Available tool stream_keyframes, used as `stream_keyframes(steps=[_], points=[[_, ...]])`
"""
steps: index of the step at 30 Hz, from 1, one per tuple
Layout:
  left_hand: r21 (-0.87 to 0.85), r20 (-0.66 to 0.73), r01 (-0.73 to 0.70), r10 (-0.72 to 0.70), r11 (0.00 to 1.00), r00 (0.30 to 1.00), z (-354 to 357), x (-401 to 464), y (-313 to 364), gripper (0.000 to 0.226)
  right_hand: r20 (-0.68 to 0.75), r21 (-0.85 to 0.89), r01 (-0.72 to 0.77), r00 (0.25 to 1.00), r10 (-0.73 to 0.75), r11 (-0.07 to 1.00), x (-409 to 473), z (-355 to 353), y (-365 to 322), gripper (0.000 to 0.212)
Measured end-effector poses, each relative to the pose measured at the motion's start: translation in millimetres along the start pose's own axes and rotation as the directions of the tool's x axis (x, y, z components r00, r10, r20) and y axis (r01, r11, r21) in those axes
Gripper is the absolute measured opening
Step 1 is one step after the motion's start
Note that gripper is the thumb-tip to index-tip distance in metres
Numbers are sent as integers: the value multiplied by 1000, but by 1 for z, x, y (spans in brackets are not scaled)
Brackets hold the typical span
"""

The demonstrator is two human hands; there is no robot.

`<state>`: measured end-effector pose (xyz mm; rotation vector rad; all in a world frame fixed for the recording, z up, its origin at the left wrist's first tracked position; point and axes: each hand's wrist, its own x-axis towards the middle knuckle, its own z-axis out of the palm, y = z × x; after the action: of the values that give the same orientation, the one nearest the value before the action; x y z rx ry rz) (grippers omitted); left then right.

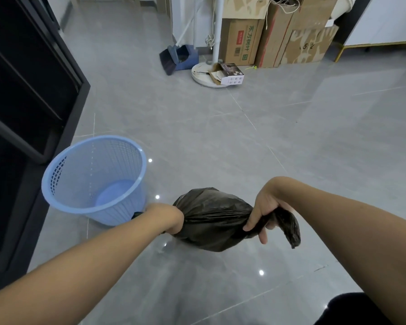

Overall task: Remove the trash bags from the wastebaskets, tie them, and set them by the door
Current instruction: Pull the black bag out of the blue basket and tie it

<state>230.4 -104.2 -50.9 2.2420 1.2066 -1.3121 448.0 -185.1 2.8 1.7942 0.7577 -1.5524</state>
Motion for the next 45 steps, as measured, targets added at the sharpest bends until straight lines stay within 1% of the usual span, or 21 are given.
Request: stream_keyframes(steps=[2, 4, 6, 8, 11, 13, 16, 18, 20, 23, 26, 29, 32, 34, 36, 37, 38, 39, 40, 41, 45], points=[[-181, -76, -12, -2, 983, 997, -3, 2, -5, 27, 21, 156, 79, 996, -83, 985, 7, -3, 6, 32], [-450, -59, -15, -13, 893, 998, -4, 10, -14, 24, 36, 300, 173, 981, -192, 938, 13, -4, 12, 40], [-746, -72, -37, -25, 665, 997, -6, 14, -19, 28, -7, 443, 266, 956, -293, 856, 16, -7, 18, 52], [-874, -209, -129, -124, 469, 970, -13, 18, -21, 30, -89, 630, 333, 928, -362, 702, 11, -15, 19, 53], [-958, -267, -233, -223, 168, 938, -23, 15, -20, 23, -126, 771, 420, 838, -531, 479, -1, -29, 14, 45], [-959, -275, -281, -140, -31, 951, -31, 7, -21, 23, -151, 812, 468, 747, -648, 350, -4, -38, 11, 41], [-919, -316, -279, 97, -277, 944, -41, -4, -31, 29, -215, 838, 511, 632, -744, 192, -7, -49, 9, 39], [-884, -355, -258, 202, -390, 913, -48, -10, -38, 31, -263, 840, 536, 540, -800, 86, -8, -56, 10, 34], [-876, -364, -236, 254, -422, 896, -56, -12, -46, 29, -304, 848, 530, 459, -835, -17, -2, -62, 13, 35], [-924, -306, -173, 387, -342, 870, -66, -11, -59, 28, -330, 874, 475, 418, -846, -106, 23, -64, 18, 39], [-998, -53, -34, 503, -47, 863, -67, -1, -55, 45, -357, 885, 438, 415, -837, -160, 53, -63, 23, 35], [-960, 183, 45, 500, 275, 847, -60, 11, -24, 54, -398, 895, 368, 403, -824, -252, 73, -62, 25, 27], [-925, 270, 84, 487, 370, 831, -41, 31, 11, 55, -465, 885, 212, 410, -785, -414, 94, -57, 22, 23], [-953, 213, 95, 416, 287, 884, -27, 43, 35, 46, -506, 855, 108, 388, -770, -507, 105, -50, 17, 35], [-982, 11, -19, 156, 188, 988, -11, 51, 55, 31, -565, 797, 37, 399, -722, -603, 105, -42, 8, 25], [-949, -134, -120, -28, 292, 991, -1, 56, 63, 26, -590, 763, 20, 430, -683, -646, 104, -40, 3, 21], [-803, -321, -179, -161, 568, 933, 9, 60, 68, 26, -611, 730, 15, 462, -643, -683, 105, -40, 0, 22], [-553, -496, -142, -187, 821, 848, 16, 63, 74, 27, -634, 699, 15, 476, -609, -715, 108, -43, -2, 22], [-313, -599, -96, -118, 945, 792, 22, 65, 77, 27, -652, 681, 16, 469, -596, -732, 114, -46, -3, 20], [-153, -612, -78, -32, 985, 790, 25, 66, 80, 24, -663, 676, 11, 443, -603, -736, 120, -49, -4, 17], [138, -543, -122, 178, 983, 821, 28, 70, 79, 8, -705, 651, 9, 378, -600, -759, 137, -54, -8, 16]])
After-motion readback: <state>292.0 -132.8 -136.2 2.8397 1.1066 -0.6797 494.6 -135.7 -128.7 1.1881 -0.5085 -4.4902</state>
